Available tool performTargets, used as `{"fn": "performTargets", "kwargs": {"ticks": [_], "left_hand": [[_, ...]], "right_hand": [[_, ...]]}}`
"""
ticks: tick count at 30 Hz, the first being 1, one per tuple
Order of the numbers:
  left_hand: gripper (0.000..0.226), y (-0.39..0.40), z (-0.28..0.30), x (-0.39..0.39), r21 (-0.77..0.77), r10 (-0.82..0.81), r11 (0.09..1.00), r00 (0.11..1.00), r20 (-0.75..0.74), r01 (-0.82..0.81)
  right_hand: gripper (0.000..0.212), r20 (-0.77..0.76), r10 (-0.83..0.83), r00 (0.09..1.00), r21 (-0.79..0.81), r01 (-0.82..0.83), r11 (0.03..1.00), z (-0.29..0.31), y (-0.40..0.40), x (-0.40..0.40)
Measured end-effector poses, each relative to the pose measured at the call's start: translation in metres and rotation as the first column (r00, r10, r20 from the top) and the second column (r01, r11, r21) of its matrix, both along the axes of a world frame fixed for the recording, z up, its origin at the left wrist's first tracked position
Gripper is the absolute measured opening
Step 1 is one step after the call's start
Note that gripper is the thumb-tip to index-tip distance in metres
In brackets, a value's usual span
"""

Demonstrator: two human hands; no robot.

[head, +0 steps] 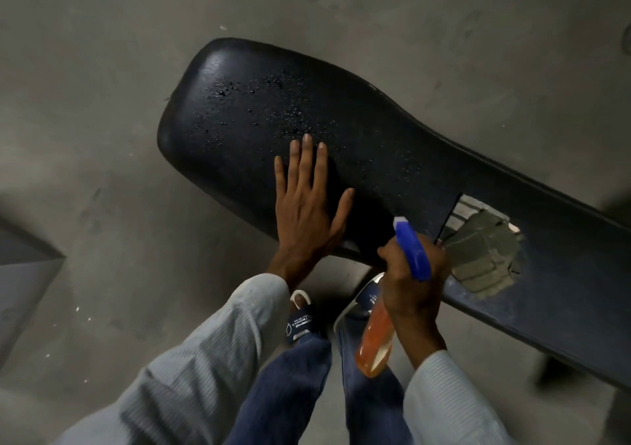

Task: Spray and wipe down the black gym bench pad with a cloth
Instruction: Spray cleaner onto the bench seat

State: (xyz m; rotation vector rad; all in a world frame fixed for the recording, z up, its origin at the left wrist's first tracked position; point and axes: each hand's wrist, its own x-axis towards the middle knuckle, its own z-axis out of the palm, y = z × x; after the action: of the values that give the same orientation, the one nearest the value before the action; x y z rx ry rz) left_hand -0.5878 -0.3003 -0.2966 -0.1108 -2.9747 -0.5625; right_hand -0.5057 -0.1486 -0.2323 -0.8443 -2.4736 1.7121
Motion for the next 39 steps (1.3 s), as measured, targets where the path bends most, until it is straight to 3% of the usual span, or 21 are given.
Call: {"fn": "performTargets", "kwargs": {"ticks": [11, 16, 23, 32, 39], "left_hand": [[0.080, 0.056, -0.003, 0.011, -0.024, -0.225, 0.974, 0.973, 0.045, 0.226], [0.079, 0.053, -0.005, 0.014, -0.083, -0.247, 0.964, 0.968, 0.048, 0.251], [0.083, 0.057, -0.002, 0.013, -0.119, -0.223, 0.965, 0.971, 0.092, 0.233], [0.084, 0.057, -0.002, 0.014, -0.183, -0.223, 0.954, 0.970, 0.094, 0.237], [0.082, 0.058, 0.001, 0.016, -0.175, -0.227, 0.955, 0.970, 0.083, 0.239]], "right_hand": [[0.011, -0.048, -0.203, 0.978, -0.015, 0.203, 0.979, -0.004, 0.027, 0.038], [0.022, -0.015, -0.192, 0.981, 0.017, 0.193, 0.981, -0.007, 0.021, 0.063], [0.016, -0.055, -0.291, 0.955, -0.018, 0.291, 0.957, -0.003, 0.021, 0.077], [0.018, -0.180, -0.255, 0.950, 0.012, 0.261, 0.965, 0.009, 0.033, 0.035], [0.023, -0.193, -0.239, 0.952, 0.038, 0.250, 0.967, 0.005, 0.052, 0.035]]}}
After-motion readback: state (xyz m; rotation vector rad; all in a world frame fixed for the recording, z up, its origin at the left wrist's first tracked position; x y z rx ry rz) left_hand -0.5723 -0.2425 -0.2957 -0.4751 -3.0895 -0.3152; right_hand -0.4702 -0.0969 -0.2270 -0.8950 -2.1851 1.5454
